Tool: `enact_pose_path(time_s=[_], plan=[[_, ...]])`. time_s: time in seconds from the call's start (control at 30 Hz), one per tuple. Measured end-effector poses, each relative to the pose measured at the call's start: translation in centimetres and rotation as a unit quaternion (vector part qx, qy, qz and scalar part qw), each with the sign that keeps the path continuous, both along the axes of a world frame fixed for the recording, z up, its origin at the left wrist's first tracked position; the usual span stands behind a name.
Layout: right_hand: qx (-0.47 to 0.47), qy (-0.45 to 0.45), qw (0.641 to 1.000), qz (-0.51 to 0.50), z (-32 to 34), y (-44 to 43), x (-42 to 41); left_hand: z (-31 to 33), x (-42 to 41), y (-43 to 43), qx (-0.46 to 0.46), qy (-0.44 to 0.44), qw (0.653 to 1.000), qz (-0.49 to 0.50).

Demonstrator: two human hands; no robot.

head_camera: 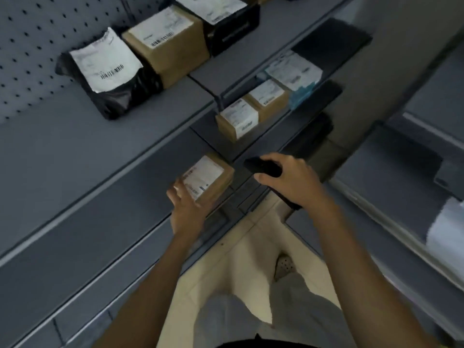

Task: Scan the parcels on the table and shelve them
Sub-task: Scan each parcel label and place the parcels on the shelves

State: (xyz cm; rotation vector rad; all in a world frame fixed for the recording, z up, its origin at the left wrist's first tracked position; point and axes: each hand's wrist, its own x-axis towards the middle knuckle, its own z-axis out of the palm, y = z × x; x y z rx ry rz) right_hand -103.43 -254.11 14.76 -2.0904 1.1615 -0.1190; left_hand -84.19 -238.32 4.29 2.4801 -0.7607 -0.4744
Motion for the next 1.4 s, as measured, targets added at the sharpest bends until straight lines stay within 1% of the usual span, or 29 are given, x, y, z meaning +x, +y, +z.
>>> enact_pose_path(time_s=[0.03, 0.1, 0.2, 0.3, 0.37, 0.47, 0.53, 0.6, 0.7, 0.8, 0.93, 1.03, 1.13, 1.2, 1.3, 1.4], plan=[[-0.002, 0.008, 1.000, 0.027, -0.1, -1.6, 0.6, 0.1, -0.1, -0.6, -0.020, 0.019, 0.999, 0.036], [-0.008, 0.015, 0.997, 0.077, 0.2, -4.2, 2.3, 0.2, -0.4, -1.7, -0.057, 0.030, 0.992, 0.106], [-0.004, 0.017, 0.991, 0.133, 0.1, -6.3, 4.1, 0.0, -0.7, -2.6, -0.085, 0.059, 0.978, 0.184], [0.019, 0.029, 0.987, 0.156, -0.7, -7.4, 4.8, -0.2, -0.2, -4.5, -0.109, 0.091, 0.967, 0.211], [0.022, 0.042, 0.985, 0.167, -1.1, -8.2, 5.2, -0.4, 0.3, -6.1, -0.108, 0.120, 0.960, 0.230], [0.024, 0.046, 0.986, 0.159, -1.8, -9.4, 5.6, -1.1, 1.2, -8.8, -0.113, 0.161, 0.946, 0.257], [0.025, 0.048, 0.988, 0.146, -1.9, -10.3, 5.5, -2.0, 1.8, -10.9, -0.133, 0.188, 0.939, 0.256], [0.022, 0.051, 0.989, 0.134, -2.1, -11.4, 5.3, -2.7, 2.1, -13.0, -0.135, 0.204, 0.944, 0.222], [0.019, 0.056, 0.991, 0.118, -2.5, -12.7, 5.0, -3.1, 1.7, -15.6, -0.100, 0.195, 0.968, 0.121], [0.023, 0.056, 0.992, 0.114, -2.8, -13.2, 4.6, -3.2, 1.6, -16.5, -0.061, 0.192, 0.976, 0.085], [0.028, 0.043, 0.991, 0.126, -2.7, -12.8, 4.0, -3.3, 1.0, -14.6, -0.041, 0.125, 0.990, 0.055], [0.035, 0.022, 0.987, 0.158, -2.7, -11.8, 3.5, -3.0, -0.3, -12.0, -0.013, 0.086, 0.995, 0.053], [0.042, 0.008, 0.978, 0.203, -3.0, -10.2, 2.8, -2.5, -2.8, -8.5, 0.033, 0.032, 0.997, 0.056], [0.051, -0.003, 0.973, 0.225, -3.4, -8.7, 2.2, -1.8, -5.0, -5.6, 0.064, -0.017, 0.996, 0.066], [0.072, -0.020, 0.963, 0.259, -4.1, -5.4, 1.8, -0.9, -8.5, -0.2, 0.118, -0.095, 0.984, 0.093], [0.091, -0.037, 0.945, 0.313, -4.3, -1.5, 1.7, -0.3, -11.5, 5.3, 0.161, -0.138, 0.970, 0.121]])
